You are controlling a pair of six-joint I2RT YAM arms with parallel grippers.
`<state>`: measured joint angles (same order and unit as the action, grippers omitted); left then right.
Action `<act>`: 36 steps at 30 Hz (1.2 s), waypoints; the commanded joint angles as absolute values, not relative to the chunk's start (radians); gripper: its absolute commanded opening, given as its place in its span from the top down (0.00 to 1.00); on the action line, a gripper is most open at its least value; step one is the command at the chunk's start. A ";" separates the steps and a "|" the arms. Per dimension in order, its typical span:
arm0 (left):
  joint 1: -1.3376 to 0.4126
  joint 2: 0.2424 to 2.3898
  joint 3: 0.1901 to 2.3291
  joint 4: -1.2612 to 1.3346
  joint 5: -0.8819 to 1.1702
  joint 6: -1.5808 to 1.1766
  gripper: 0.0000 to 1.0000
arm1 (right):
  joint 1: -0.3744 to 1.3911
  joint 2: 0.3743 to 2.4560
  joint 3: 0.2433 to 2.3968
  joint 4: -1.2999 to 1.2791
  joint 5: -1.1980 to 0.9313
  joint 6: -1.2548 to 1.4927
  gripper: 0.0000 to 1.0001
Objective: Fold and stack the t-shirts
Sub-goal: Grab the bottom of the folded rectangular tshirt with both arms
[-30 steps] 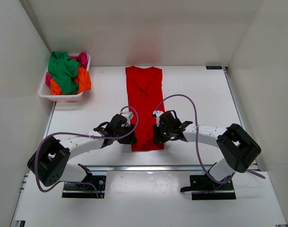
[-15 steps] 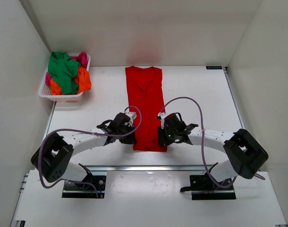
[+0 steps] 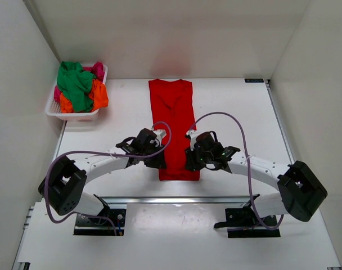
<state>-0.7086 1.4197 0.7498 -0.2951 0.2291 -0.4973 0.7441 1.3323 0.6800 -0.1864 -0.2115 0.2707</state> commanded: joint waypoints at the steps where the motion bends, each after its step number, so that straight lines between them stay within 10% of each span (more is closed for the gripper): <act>1: -0.704 1.413 0.776 -0.311 0.261 -0.492 0.64 | 0.770 1.370 0.732 -0.144 -0.239 0.279 0.77; 8: -0.704 1.414 0.787 -0.310 0.270 -0.503 0.94 | 0.785 1.391 0.677 -0.031 -0.273 0.334 0.78; 36: -0.736 1.405 0.926 -0.316 0.387 -0.534 0.94 | 0.773 1.396 0.591 0.002 -0.288 0.454 0.80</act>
